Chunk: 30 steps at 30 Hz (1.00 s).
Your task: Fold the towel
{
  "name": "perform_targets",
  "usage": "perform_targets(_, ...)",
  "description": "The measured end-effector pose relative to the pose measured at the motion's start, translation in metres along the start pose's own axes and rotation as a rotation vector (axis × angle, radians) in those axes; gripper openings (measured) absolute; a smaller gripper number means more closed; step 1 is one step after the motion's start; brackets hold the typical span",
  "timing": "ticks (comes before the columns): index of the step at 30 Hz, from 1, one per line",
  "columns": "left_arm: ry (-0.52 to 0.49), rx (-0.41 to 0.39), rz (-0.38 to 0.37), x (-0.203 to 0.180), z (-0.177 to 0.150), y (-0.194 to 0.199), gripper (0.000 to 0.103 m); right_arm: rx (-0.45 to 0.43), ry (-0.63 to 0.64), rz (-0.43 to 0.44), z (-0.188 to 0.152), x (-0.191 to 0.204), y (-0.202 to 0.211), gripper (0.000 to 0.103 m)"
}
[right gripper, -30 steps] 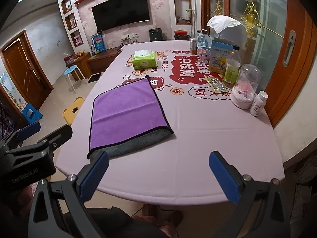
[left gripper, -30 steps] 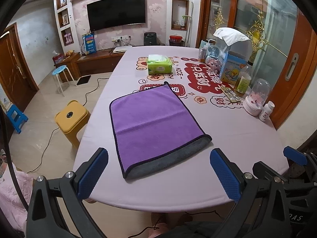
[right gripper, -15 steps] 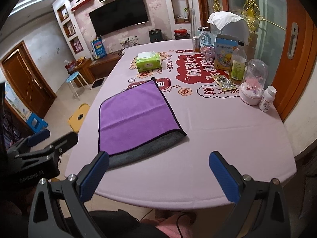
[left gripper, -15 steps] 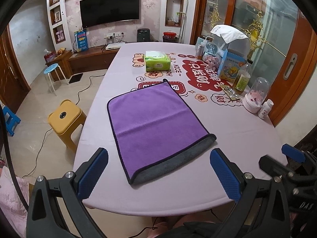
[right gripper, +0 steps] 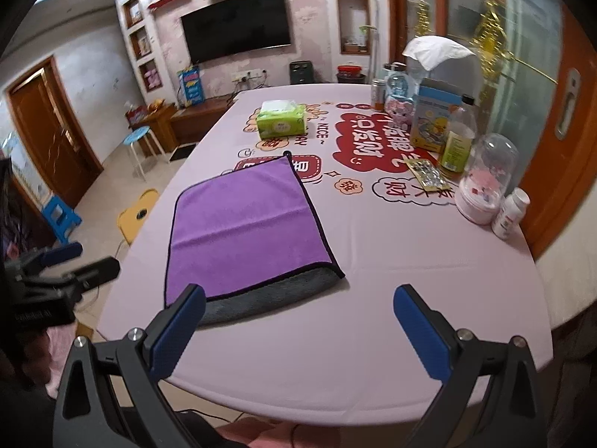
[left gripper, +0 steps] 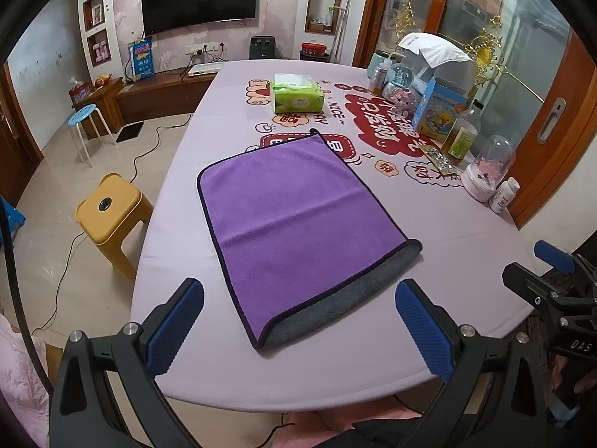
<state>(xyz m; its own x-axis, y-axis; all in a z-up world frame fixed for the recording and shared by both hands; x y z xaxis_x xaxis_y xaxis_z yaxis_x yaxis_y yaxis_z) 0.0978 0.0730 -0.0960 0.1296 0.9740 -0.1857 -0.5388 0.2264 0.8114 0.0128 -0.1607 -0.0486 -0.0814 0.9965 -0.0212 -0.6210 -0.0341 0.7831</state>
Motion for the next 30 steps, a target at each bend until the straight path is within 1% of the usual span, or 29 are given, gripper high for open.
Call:
perform_targets(6,-0.030,-0.009,0.035,0.003,-0.003,-0.018,0.102,-0.009,0.163,0.038,0.001,0.003,-0.030,0.101)
perform_targets(8,-0.027,-0.003,0.032,0.002,-0.002,-0.023,0.102,-0.011,0.219,0.057,0.002,0.004,-0.040,0.101)
perform_targets(10,-0.019,0.003,0.034,0.004,-0.001,-0.030,0.102,-0.014,0.254,0.074,0.004,0.004,-0.049,0.101)
perform_targets(14,-0.005,0.019,0.067,0.007,0.002,-0.047,0.102,-0.005,0.330,0.113,0.004,0.004,-0.071,0.101)
perform_targets(19,0.013,0.042,0.088,0.006,0.004,-0.064,0.102,0.015,0.393,0.161,0.006,0.001,-0.098,0.101)
perform_targets(25,0.007,0.115,0.145,0.004,-0.003,-0.094,0.102,0.078,0.423,0.225,0.004,-0.007,-0.133,0.095)
perform_targets(27,0.017,0.152,0.158,0.007,-0.008,-0.107,0.102,0.098,0.436,0.237,0.002,-0.009,-0.144,0.094)
perform_targets(30,0.031,0.205,0.173,0.012,-0.016,-0.125,0.102,0.134,0.446,0.262,-0.003,-0.013,-0.161,0.090)
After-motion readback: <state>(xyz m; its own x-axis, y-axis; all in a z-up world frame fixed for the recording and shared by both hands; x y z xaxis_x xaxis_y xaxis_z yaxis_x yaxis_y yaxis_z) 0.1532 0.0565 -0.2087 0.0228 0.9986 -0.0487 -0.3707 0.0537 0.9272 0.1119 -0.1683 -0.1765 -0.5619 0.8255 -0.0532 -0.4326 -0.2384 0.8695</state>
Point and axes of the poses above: each gripper's, at about its wrist camera, not at the fingertips, and y roughly against the way its jaws point, x to its left, z to its top, the point moved 4 cm from there along -y, roughly the way its jaws point, and after that the axes turned 8 degrees about y, right-handed, at the moved point
